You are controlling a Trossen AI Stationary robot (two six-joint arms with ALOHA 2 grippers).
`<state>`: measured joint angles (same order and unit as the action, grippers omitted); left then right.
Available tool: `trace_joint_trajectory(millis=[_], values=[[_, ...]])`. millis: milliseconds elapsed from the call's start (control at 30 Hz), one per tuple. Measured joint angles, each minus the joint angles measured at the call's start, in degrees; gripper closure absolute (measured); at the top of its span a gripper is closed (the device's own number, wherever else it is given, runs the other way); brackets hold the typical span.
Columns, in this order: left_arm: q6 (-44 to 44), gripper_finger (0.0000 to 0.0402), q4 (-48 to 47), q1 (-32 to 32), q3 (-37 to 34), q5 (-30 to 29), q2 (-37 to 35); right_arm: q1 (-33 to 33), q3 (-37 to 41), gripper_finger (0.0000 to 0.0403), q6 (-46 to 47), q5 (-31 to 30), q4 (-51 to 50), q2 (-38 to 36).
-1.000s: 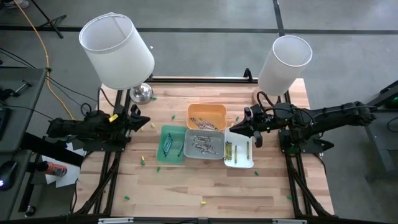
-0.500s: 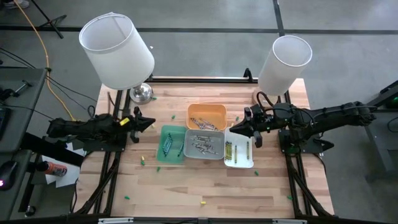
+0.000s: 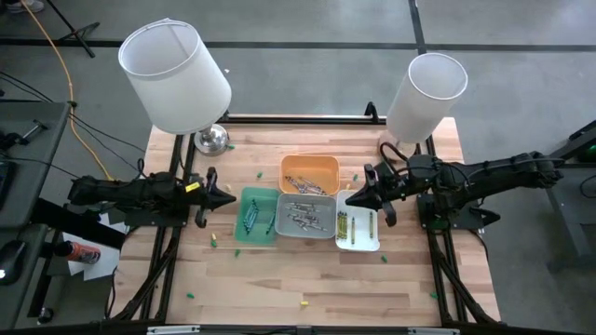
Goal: Sort crayons
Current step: Return to Home Position
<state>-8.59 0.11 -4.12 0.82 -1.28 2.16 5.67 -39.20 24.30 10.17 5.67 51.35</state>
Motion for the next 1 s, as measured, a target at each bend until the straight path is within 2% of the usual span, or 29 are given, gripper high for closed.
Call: trace_joint_trajectory(millis=[100, 267, 500, 700, 900, 1000], values=[[2.26, 0.0402, 0.06, 0.02, 0.0, -0.04, -0.05, 0.0, 0.0, 0.0402, -2.19, 0.14, -0.35, -0.18], [0.16, 0.0402, 0.1, 0.02, 0.0, -0.37, -0.07, 0.0, 0.0, 0.0402, -5.92, 2.13, -1.87, -3.41], [-0.25, 0.0402, 0.12, 0.02, 0.0, -0.44, -0.07, 0.0, 0.0, 0.0402, -10.26, 1.8, -14.08, -13.83], [-0.25, 0.0402, 0.15, 0.02, 0.0, -0.44, -0.07, 0.0, 0.0, 0.0403, -14.64, -1.04, -20.99, -23.05], [-0.25, 0.0402, 0.15, 0.02, 0.0, -0.44, -0.07, 0.0, 4.69, 0.0403, -15.32, -4.15, -20.04, -31.22], [-0.25, 0.0402, 0.15, 0.02, 0.0, -0.44, -0.07, 0.0, 10.53, 0.0403, -13.5, -4.2, -14.18, -34.65]])
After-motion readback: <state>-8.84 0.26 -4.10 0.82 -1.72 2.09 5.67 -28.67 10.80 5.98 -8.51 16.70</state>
